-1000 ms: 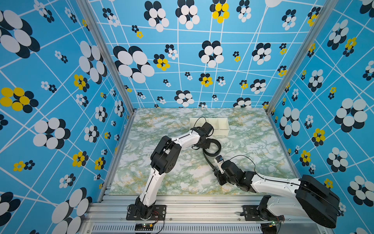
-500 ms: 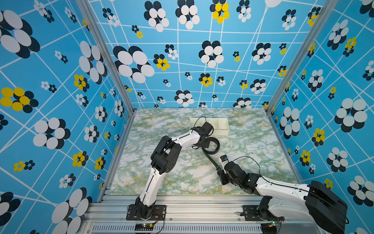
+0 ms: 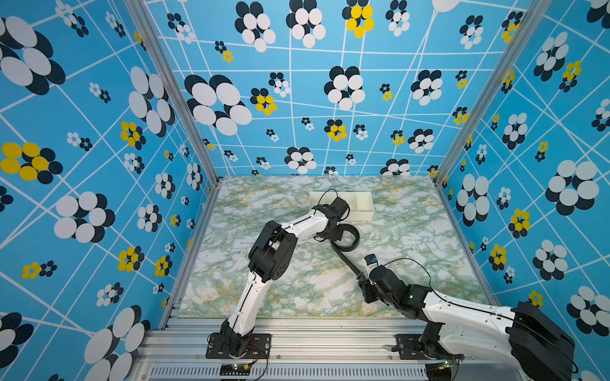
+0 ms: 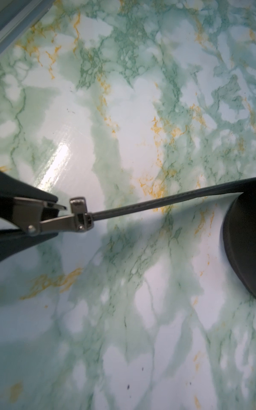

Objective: Place the belts into the storage roll
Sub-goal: Roll the belt at the center of the board.

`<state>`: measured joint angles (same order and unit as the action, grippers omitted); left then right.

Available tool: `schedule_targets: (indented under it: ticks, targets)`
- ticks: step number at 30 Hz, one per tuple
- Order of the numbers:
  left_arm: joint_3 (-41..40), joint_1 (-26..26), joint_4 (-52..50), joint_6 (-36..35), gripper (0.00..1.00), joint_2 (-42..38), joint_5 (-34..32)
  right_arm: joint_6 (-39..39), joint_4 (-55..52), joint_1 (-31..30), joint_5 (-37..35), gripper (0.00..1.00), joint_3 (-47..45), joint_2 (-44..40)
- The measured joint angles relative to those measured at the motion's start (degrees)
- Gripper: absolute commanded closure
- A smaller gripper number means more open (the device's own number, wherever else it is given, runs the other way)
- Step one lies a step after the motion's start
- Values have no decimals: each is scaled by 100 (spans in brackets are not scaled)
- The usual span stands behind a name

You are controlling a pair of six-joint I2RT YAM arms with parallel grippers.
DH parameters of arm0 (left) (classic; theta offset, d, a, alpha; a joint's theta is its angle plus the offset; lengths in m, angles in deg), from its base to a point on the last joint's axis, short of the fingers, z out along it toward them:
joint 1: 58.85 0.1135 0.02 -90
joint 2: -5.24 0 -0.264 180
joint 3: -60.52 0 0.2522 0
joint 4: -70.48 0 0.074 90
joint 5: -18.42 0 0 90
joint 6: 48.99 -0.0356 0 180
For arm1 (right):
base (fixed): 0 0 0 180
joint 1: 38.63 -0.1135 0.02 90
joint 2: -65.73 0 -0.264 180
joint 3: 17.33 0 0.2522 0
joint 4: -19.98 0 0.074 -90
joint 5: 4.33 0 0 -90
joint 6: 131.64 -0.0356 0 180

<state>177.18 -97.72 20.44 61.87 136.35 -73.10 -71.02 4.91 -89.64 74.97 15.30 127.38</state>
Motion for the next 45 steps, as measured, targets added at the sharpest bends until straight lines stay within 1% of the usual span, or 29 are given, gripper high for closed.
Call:
schedule_targets:
  ticks: [7,10,15,16,17,20,24,27,30,36,39,45]
  targets:
    - [103,0,-118,4,79,42,140,-271,-190,-63,50,100,-170,-608]
    - [192,0,-199,-13,79,87,201,-433,-289,-114,42,100,-192,-675]
    - [289,0,-299,-87,78,136,232,-691,-459,-457,-94,100,-197,-680]
    - [308,2,-317,-101,79,146,236,-748,-507,-533,-129,100,-203,-682]
    - [317,2,-328,-103,83,151,236,-798,-562,-592,-160,100,-205,-691]
    - [341,11,-361,-133,99,160,282,-942,-595,-636,-310,100,-212,-787]
    - [326,11,-372,-192,100,153,343,-1060,-804,-638,-557,100,-177,-839]
    - [177,11,-269,-326,100,74,343,-1075,-1054,-632,-752,100,72,-557]
    - [17,11,-190,-520,100,-13,258,-1062,-1320,-533,-901,100,437,-48]
    - [-315,-101,-85,-898,100,-210,-240,-857,-1738,-20,-1025,100,1093,649]
    - [-566,-181,-15,-1023,100,-363,-483,-625,-1947,195,-1108,100,1416,868]
    - [-1139,-295,175,-1056,100,-713,-695,-116,-2068,605,-1132,100,1875,1318]
